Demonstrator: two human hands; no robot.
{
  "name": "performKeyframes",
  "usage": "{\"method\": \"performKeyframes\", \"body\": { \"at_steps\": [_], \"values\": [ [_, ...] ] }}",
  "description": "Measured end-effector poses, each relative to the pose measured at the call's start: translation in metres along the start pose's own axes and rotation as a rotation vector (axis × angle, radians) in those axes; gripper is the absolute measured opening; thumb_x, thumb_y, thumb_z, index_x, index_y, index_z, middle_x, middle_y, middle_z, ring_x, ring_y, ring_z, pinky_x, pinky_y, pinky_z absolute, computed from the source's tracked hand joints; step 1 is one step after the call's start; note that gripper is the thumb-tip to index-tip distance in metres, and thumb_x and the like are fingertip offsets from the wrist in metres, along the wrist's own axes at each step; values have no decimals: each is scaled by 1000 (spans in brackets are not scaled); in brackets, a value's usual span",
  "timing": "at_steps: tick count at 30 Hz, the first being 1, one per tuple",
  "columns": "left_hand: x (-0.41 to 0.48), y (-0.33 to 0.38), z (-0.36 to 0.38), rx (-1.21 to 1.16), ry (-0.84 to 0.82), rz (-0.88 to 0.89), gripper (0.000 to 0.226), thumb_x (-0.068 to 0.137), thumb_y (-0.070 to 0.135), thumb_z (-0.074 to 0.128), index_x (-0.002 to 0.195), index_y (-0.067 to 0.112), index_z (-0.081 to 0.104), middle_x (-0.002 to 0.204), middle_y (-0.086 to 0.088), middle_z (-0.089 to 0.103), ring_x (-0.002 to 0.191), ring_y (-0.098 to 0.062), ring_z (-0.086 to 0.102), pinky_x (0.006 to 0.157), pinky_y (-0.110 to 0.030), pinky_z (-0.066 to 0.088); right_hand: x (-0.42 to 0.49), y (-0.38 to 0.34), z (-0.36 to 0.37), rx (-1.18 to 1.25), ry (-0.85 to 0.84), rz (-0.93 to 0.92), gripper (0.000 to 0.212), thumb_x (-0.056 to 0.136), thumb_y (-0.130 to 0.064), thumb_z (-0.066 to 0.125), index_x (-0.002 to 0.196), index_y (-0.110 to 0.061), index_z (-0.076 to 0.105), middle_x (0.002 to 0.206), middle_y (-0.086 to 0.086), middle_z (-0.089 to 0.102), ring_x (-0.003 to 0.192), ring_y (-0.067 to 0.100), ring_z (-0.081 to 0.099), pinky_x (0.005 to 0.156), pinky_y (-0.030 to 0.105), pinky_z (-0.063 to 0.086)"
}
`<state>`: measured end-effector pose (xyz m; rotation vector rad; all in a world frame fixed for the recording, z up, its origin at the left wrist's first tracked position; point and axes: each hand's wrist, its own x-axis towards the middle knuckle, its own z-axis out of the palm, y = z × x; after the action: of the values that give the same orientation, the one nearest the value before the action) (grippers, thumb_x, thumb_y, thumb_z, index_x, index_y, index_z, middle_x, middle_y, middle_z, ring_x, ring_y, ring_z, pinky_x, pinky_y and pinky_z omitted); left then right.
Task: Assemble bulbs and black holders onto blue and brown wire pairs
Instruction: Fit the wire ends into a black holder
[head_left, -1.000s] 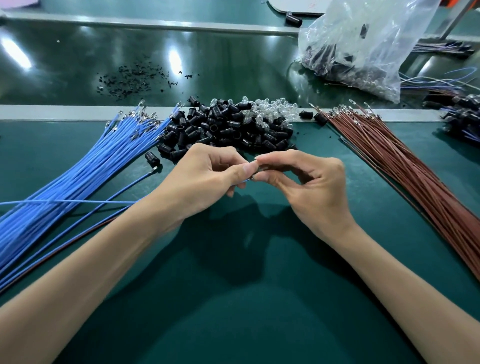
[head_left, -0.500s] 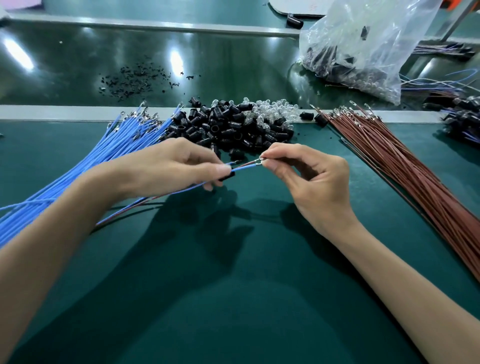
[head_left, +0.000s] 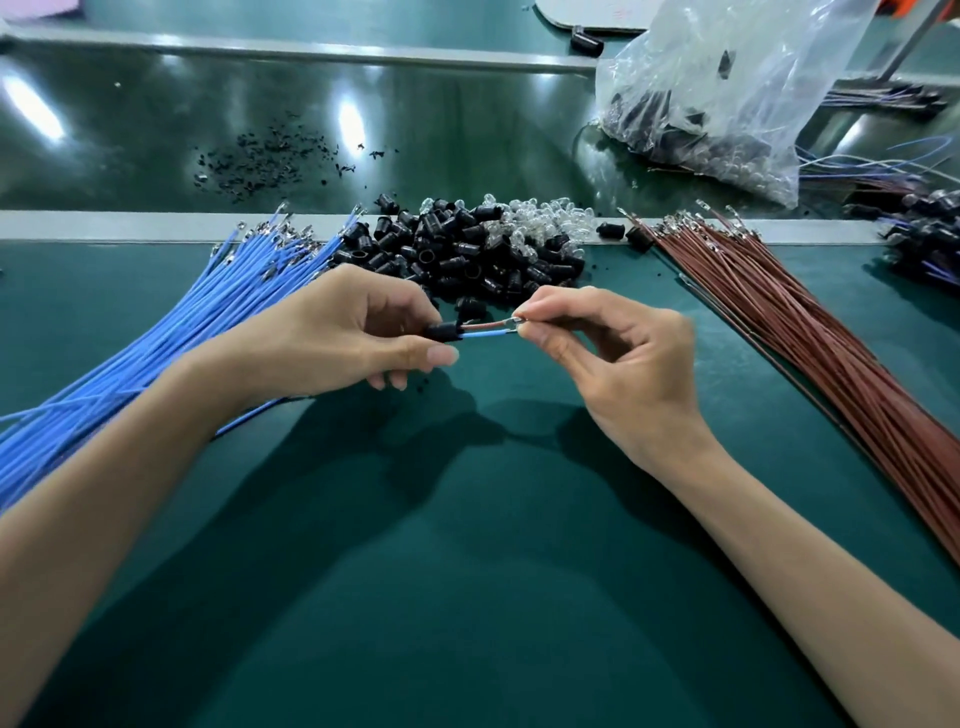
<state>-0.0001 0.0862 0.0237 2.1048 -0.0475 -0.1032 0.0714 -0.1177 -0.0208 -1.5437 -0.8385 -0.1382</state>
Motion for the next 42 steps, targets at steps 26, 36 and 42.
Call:
{"method": "performKeyframes", "body": {
  "at_steps": [26,36,42],
  "values": [
    [5,11,26,-142,50,47,32,78,40,53,73,11,67,54,6,62,48,-5,44,47,-12,36,-1,-4,-1,86,-90,43,24,79,-3,74,97,-18,68,93,-4,70,88,9,68,84,20,50],
    [2,12,30,-145,-92,-112,23,88,21,60,68,18,69,60,4,65,52,-1,47,52,-8,40,-2,-6,0,-74,-257,48,20,73,-11,80,92,-11,74,85,-3,73,78,9,71,76,21,54],
    [1,10,29,-163,-102,-180,29,74,42,59,71,16,72,56,7,61,51,-2,44,49,-7,37,-1,-7,1,-161,-337,12,18,81,-6,75,99,-5,73,85,4,73,76,11,70,75,21,55]
  ]
}}
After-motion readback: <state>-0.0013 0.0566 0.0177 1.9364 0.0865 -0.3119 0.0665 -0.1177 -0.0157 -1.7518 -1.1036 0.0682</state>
